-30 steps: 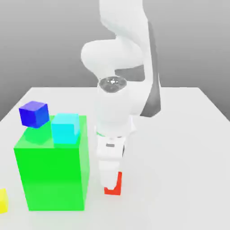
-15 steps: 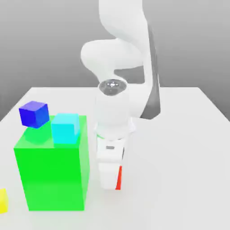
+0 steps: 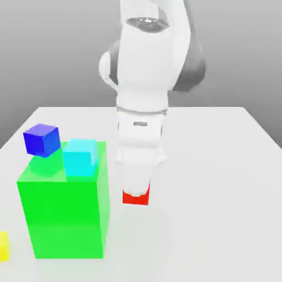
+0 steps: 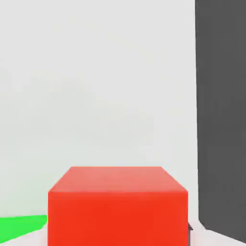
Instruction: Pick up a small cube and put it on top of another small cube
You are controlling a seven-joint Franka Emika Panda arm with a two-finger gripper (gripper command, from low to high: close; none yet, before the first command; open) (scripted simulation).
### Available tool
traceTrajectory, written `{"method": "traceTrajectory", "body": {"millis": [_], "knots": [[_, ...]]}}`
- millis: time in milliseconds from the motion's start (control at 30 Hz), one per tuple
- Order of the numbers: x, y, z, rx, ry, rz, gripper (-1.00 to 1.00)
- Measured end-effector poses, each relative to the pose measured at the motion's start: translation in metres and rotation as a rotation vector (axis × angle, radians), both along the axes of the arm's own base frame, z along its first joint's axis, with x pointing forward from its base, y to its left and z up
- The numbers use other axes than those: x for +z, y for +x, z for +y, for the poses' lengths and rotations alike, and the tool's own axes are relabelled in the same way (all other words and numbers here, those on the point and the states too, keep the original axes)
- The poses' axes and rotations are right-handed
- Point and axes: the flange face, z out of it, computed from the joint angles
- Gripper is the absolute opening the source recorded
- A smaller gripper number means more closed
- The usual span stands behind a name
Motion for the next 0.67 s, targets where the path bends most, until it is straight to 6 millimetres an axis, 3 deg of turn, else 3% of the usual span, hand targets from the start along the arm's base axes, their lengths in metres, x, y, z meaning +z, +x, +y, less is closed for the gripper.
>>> {"method": "traceTrajectory", "body": {"millis": [100,200,333,400,533,567,667], "knots": [[0.044,-0.011,-0.046,-0.174,-0.01,-0.013,-1.0],[0.083,-0.036,-0.098,-0.384,0.0,-0.019,-1.0],[0.106,-0.089,-0.166,-0.688,0.068,-0.004,-1.0],[0.105,-0.115,-0.191,-0.818,0.115,0.014,-1.0],[0.056,-0.125,-0.202,-0.872,0.138,0.023,-1.0],[0.045,-0.126,-0.201,-0.873,0.14,0.023,1.0],[0.045,-0.126,-0.201,-0.873,0.14,0.023,1.0]]}}
